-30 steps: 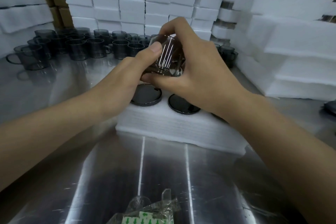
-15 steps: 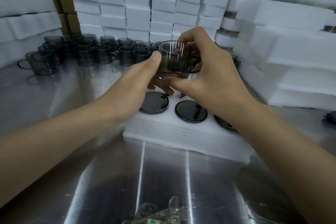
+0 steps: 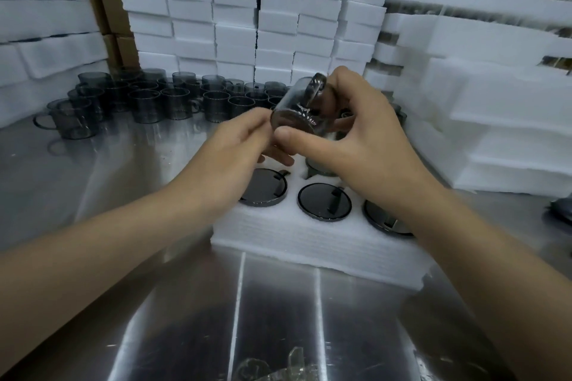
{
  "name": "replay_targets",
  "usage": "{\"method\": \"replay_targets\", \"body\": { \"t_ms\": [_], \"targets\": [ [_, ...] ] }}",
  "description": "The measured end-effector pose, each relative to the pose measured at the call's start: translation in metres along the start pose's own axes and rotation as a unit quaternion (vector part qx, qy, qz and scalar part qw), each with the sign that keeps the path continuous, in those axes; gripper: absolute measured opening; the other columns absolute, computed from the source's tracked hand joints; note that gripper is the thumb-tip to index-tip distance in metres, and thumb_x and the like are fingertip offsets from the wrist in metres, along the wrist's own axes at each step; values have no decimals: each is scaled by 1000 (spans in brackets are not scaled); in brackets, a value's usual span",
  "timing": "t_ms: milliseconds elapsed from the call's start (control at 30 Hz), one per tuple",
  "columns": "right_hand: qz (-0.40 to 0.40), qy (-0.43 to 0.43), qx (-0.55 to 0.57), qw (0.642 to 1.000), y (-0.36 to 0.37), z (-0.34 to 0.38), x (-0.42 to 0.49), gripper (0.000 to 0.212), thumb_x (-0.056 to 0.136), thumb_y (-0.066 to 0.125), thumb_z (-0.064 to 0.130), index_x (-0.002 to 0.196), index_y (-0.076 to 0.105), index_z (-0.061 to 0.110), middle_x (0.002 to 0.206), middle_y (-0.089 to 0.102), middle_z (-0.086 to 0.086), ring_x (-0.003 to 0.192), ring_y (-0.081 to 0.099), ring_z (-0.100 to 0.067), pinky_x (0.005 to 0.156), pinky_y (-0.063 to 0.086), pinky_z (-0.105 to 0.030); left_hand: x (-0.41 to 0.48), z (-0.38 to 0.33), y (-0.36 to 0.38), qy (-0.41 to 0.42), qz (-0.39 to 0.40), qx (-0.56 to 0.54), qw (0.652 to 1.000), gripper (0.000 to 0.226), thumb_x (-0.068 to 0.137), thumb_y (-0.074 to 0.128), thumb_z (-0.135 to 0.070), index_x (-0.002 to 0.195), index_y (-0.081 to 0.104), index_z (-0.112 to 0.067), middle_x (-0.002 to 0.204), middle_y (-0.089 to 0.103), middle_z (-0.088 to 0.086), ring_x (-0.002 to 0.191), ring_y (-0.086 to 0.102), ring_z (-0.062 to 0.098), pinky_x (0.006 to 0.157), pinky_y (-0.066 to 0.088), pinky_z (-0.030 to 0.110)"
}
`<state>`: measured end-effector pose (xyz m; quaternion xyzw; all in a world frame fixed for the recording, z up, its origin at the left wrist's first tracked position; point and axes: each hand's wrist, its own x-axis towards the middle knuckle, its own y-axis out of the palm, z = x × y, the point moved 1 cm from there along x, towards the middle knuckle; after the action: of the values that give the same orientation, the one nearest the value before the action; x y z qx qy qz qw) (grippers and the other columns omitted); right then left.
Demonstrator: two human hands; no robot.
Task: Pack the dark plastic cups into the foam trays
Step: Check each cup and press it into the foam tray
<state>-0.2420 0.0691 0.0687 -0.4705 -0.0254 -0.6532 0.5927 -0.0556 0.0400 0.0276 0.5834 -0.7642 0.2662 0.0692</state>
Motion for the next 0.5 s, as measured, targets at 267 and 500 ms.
{"method": "replay_targets", "body": {
  "t_ms": [267, 500],
  "targets": [
    [-115, 64, 48, 990, -37, -17, 15, 39, 77, 92, 35, 90, 59, 19, 86, 70, -1, 74, 65, -11, 74, 57, -35, -6, 3, -3, -14, 62, 193, 979, 27, 107, 58, -43, 132, 66, -51, 130, 58, -39, 139, 45, -2, 120, 35, 38],
    [-133, 162, 119, 970, -56, -40, 22, 53, 80, 77, 64, 97, 70, 15, 79, 67, 11, 76, 64, -10, 82, 52, -39, -6, 4, -2, -26, 51, 221, 974, 30, 104, 58, -46, 134, 62, -50, 138, 50, -38, 140, 40, -1, 119, 31, 36]
  ]
}}
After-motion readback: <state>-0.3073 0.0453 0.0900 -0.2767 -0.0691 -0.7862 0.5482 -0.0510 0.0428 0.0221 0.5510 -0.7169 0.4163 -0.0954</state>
